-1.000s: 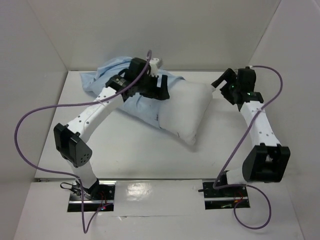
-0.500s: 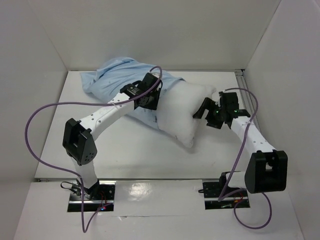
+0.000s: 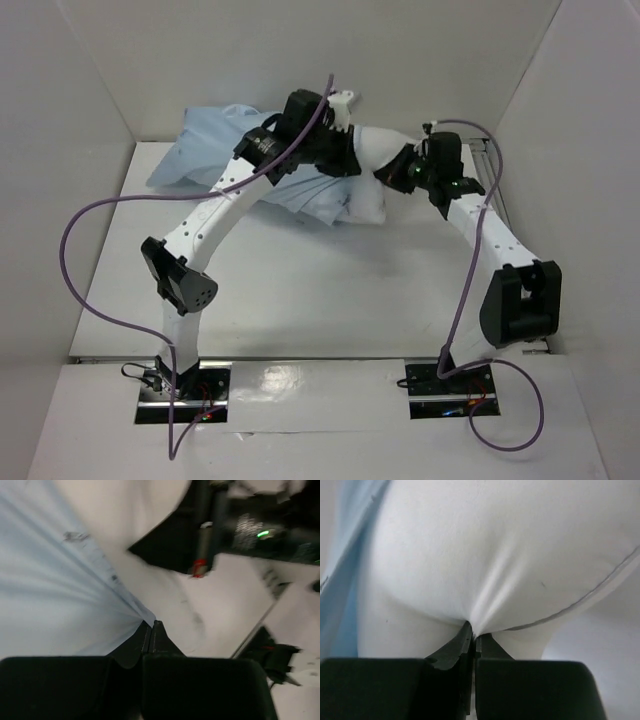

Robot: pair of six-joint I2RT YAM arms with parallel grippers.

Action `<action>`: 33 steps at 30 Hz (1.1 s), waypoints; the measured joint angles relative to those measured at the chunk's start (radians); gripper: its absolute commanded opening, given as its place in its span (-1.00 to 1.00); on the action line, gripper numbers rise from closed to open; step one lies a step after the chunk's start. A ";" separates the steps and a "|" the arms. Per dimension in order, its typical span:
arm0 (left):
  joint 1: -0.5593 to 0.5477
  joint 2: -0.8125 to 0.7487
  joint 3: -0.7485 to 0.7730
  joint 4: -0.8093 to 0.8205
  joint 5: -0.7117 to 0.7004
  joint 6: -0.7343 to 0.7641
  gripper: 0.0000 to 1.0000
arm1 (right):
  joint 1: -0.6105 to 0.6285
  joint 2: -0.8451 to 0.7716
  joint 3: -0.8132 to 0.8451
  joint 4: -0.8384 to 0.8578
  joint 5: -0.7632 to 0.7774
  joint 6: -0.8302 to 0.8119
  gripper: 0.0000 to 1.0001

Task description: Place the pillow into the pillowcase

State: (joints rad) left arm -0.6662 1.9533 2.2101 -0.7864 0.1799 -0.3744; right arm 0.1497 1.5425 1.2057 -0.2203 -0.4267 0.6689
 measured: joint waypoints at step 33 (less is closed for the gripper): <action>-0.048 -0.399 -0.442 0.124 -0.047 -0.093 -0.34 | 0.022 -0.317 -0.273 -0.137 0.128 -0.085 0.57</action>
State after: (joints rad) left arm -0.7147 1.5543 1.7679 -0.6628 0.1329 -0.4675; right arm 0.1715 1.2255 0.9325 -0.3576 -0.2985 0.5842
